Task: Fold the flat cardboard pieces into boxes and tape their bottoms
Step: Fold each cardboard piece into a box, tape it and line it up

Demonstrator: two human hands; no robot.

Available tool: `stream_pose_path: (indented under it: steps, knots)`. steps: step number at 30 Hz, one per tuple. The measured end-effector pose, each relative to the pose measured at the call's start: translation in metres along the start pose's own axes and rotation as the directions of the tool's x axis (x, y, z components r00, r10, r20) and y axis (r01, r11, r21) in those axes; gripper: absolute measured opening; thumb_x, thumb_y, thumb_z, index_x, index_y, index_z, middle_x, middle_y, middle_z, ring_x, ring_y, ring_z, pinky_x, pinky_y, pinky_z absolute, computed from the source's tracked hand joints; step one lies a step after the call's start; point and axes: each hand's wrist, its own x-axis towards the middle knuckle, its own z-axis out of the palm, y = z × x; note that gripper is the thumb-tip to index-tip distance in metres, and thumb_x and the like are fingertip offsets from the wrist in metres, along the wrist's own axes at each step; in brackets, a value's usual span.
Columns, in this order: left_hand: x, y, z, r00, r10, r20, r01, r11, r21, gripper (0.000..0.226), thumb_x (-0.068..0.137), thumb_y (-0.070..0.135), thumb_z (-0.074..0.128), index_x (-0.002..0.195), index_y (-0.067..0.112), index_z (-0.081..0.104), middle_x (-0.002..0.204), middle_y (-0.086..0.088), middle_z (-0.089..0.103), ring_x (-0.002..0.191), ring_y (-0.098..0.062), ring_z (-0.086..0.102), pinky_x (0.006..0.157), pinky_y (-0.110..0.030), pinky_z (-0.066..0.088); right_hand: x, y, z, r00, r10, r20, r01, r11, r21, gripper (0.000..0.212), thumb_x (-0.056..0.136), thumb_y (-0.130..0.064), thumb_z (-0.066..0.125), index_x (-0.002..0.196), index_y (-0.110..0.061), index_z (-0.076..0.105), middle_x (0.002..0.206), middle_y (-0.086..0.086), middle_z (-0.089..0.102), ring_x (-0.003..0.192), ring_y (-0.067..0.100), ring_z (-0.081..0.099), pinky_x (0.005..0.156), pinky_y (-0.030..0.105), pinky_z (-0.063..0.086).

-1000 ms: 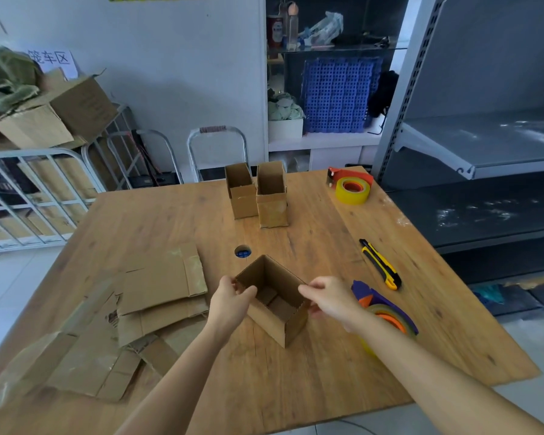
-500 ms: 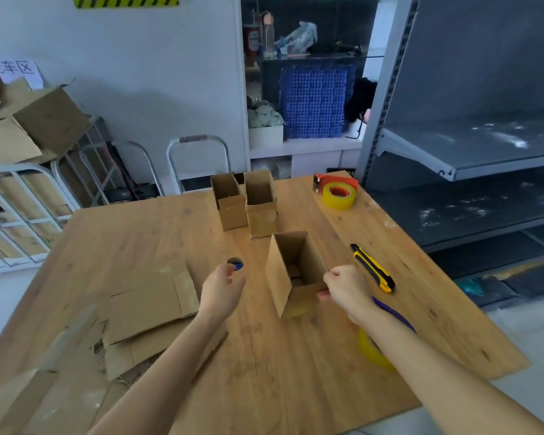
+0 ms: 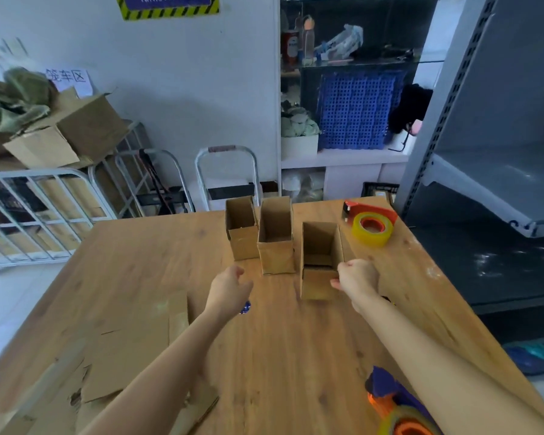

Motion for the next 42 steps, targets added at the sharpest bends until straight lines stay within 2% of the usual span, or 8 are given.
stream_pose_path:
  steps: [7, 11, 14, 18, 27, 33, 38, 42]
  knots:
    - [0.058, 0.026, 0.024, 0.987, -0.161, -0.018, 0.155, 0.971, -0.179, 0.047, 0.097, 0.035, 0.052, 0.136, 0.009, 0.044, 0.113, -0.006, 0.061, 0.090, -0.012, 0.060, 0.079, -0.028, 0.054, 0.060, -0.015, 0.036, 1.000, 0.011, 0.013, -0.011, 1.000, -0.013, 0.014, 0.100, -0.012, 0.049, 0.092, -0.007, 0.060, 0.090, 0.000, 0.057, 0.071, 0.018, 0.069, 0.076, 0.033, 0.060]
    - [0.091, 0.046, 0.036, 0.898, -0.390, 0.206, 0.408, 0.559, -0.722, 0.051, 0.097, 0.034, 0.053, 0.137, 0.004, 0.042, 0.117, -0.016, 0.061, 0.100, -0.025, 0.066, 0.075, -0.030, 0.057, 0.088, -0.025, 0.048, 0.999, -0.002, 0.038, 0.002, 1.000, -0.003, 0.014, 0.100, -0.013, 0.050, 0.095, -0.007, 0.062, 0.097, 0.000, 0.057, 0.074, 0.017, 0.067, 0.072, 0.028, 0.059]
    - [0.107, 0.064, 0.041, 0.846, -0.391, 0.362, 0.461, 0.193, -0.866, 0.045, 0.097, 0.016, 0.053, 0.138, 0.002, 0.040, 0.126, -0.023, 0.056, 0.111, -0.033, 0.060, 0.089, -0.036, 0.054, 0.106, -0.032, 0.051, 0.998, -0.002, 0.059, 0.001, 1.000, 0.018, 0.016, 0.101, -0.012, 0.048, 0.092, -0.006, 0.061, 0.098, 0.000, 0.056, 0.079, 0.021, 0.070, 0.072, 0.029, 0.059]
    - [0.127, 0.082, 0.052, 0.825, -0.416, 0.383, 0.447, 0.064, -0.892, 0.039, 0.097, 0.001, 0.047, 0.135, 0.000, 0.042, 0.122, -0.025, 0.057, 0.111, -0.034, 0.060, 0.095, -0.040, 0.052, 0.129, -0.039, 0.056, 0.997, -0.013, 0.080, 0.009, 0.998, 0.054, 0.017, 0.100, -0.010, 0.048, 0.088, -0.007, 0.059, 0.100, 0.001, 0.055, 0.079, 0.023, 0.070, 0.076, 0.032, 0.060]
    - [0.162, 0.081, 0.052, 0.841, -0.453, 0.294, 0.398, 0.150, -0.905, 0.036, 0.098, 0.003, 0.047, 0.133, -0.001, 0.044, 0.121, -0.022, 0.059, 0.110, -0.032, 0.062, 0.093, -0.038, 0.054, 0.161, -0.056, 0.073, 0.984, -0.048, 0.169, 0.032, 0.995, 0.098, 0.023, 0.099, -0.010, 0.050, 0.078, -0.009, 0.058, 0.098, 0.004, 0.059, 0.080, 0.026, 0.071, 0.080, 0.037, 0.060]
    - [0.157, 0.070, 0.050, 0.865, -0.413, 0.283, 0.452, 0.401, -0.797, 0.037, 0.101, 0.020, 0.046, 0.129, -0.004, 0.048, 0.121, -0.019, 0.061, 0.107, -0.029, 0.063, 0.079, -0.032, 0.053, 0.161, -0.057, 0.079, 0.972, -0.041, 0.232, 0.033, 0.999, 0.039, 0.020, 0.100, -0.022, 0.050, 0.093, -0.007, 0.061, 0.083, -0.002, 0.053, 0.079, 0.025, 0.070, 0.076, 0.037, 0.061]
    - [0.146, 0.058, 0.046, 0.879, -0.421, 0.224, 0.452, 0.587, -0.671, 0.028, 0.098, 0.019, 0.054, 0.120, 0.002, 0.056, 0.095, -0.008, 0.065, 0.086, -0.019, 0.066, 0.068, -0.027, 0.055, 0.143, -0.054, 0.079, 0.990, -0.085, 0.110, 0.090, 0.995, -0.040, 0.023, 0.103, -0.033, 0.043, 0.088, -0.017, 0.050, 0.077, -0.002, 0.057, 0.079, 0.022, 0.068, 0.074, 0.036, 0.060]
    - [0.120, 0.038, 0.033, 0.945, -0.320, 0.071, 0.315, 0.829, -0.461, 0.020, 0.095, 0.019, 0.057, 0.111, 0.008, 0.058, 0.095, -0.006, 0.065, 0.086, -0.015, 0.067, 0.069, -0.025, 0.058, 0.116, -0.036, 0.080, 0.983, -0.171, 0.070, 0.181, 0.968, -0.176, 0.029, 0.098, -0.023, 0.053, 0.125, -0.012, 0.056, 0.113, 0.005, 0.064, 0.098, 0.023, 0.066, 0.084, 0.042, 0.059]
